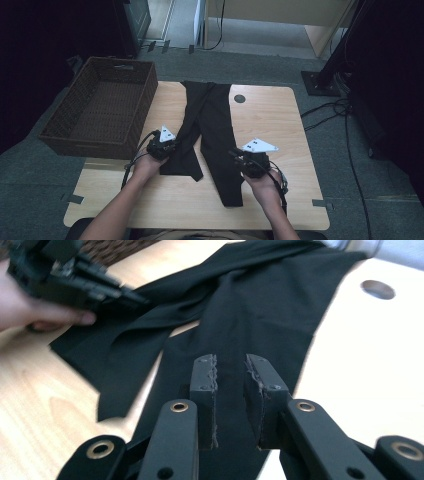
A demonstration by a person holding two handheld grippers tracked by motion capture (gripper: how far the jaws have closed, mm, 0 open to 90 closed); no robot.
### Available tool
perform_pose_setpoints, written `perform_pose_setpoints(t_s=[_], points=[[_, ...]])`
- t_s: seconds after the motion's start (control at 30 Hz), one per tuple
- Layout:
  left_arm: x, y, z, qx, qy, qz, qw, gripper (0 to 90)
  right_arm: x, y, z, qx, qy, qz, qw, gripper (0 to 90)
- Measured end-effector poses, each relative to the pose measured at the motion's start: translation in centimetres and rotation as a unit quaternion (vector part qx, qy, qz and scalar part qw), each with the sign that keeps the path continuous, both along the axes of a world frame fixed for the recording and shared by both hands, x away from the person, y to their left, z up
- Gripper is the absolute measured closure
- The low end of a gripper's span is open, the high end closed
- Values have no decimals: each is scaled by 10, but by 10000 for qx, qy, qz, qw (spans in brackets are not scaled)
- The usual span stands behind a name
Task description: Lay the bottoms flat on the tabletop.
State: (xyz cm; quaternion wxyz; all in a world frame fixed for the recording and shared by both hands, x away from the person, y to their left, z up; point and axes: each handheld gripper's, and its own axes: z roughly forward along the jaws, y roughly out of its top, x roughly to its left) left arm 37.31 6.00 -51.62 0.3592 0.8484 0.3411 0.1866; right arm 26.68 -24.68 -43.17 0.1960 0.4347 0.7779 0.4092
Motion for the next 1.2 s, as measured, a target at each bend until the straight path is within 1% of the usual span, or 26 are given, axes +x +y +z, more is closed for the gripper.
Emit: perform_pose_setpoints(t_s=[0.03, 0.07, 0.1, 0.13, 0.23, 0.27, 0.3, 0.37, 0.43, 0.5, 0.53, 0.63, 0.67, 0.73, 0.77, 0.8, 0.87, 0.9, 0.97, 1.0, 1.03, 1.07, 1.1, 1.13, 1.17, 1.2], points=[[0, 0, 0, 11, -3, 0, 10000, 877, 0, 3, -3, -20, 25, 32, 10000, 755], [0, 0, 0, 14, -7, 4, 10000, 877, 0, 11, -12, -32, 111, 129, 9998, 738], [0, 0, 0, 13, -14, 8, 10000, 877, 0, 11, -12, -32, 111, 129, 9998, 738], [0, -1, 0, 7, -18, 16, 10000, 877, -2, 20, -23, 16, 235, 216, 9995, 697], [0, 0, 0, 17, -15, 6, 10000, 877, -4, 27, -32, 31, 310, 269, 9992, 668], [0, 0, 0, 17, -18, 8, 10000, 877, -7, 32, -38, 38, 352, 329, 9988, 661], [-1, -1, 0, 11, -19, 18, 10000, 876, -10, 40, -49, -8, 390, 393, 9985, 617], [-1, -1, 0, 1, -27, 32, 10000, 877, -10, 42, -53, -28, 422, 398, 9983, 599], [-1, -1, 0, 11, -21, 21, 10000, 876, -12, 50, -67, -59, 530, 451, 9976, 548], [-1, -1, 0, 13, -23, 20, 10000, 877, -12, 51, -70, -65, 551, 447, 9975, 548], [-1, -1, 0, 14, -25, 19, 10000, 877, -11, 53, -78, -117, 605, 477, 9970, 549], [-1, -1, 0, 25, -39, 9, 10000, 876, -11, 53, -83, -131, 601, 417, 9972, 551], [-1, -1, 0, 30, -42, 6, 10000, 877, -12, 51, -86, -167, 458, 375, 9981, 576], [-1, -1, 0, 29, -44, 11, 10000, 876, -12, 51, -86, -199, 425, 351, 9983, 589], [-1, -1, 0, 36, -43, 9, 10000, 876, -13, 52, -87, -318, 323, 349, 9984, 612], [-1, -1, 0, 42, -45, 9, 10000, 876, -13, 52, -87, -332, 285, 339, 9985, 650], [-1, -1, 0, 41, -45, 12, 10000, 877, -14, 51, -87, -329, 256, 321, 9986, 834], [-1, -1, 0, 43, -47, 10, 10000, 876, -13, 51, -86, -368, 298, 319, 9984, 882], [-1, -1, 0, 28, -42, 16, 10000, 876, -11, 52, -81, -323, 475, 373, 9977, 892], [-1, -1, 0, 30, -43, 15, 10000, 877, -14, 51, -69, -133, 443, 432, 9980, 894], [-1, -1, 0, 36, -42, 11, 10000, 877, -14, 51, -69, -133, 443, 432, 9980, 894], [-1, -1, 0, 25, -41, 6, 10000, 877, -17, 46, -50, 136, 331, 455, 9983, 894], [-1, -1, 0, 19, -31, 9, 10000, 877, -17, 46, -50, 136, 331, 455, 9983, 894], [-1, -1, 0, 25, -35, 9, 10000, 876, -20, 40, -31, 401, 221, 437, 9980, 893], [-1, -1, 0, 32, -39, 13, 10000, 876, -20, 40, -31, 401, 221, 437, 9980, 893], [-2, -1, 0, 42, -45, 15, 10000, 876, -22, 35, -20, 544, 140, 415, 9976, 891]])
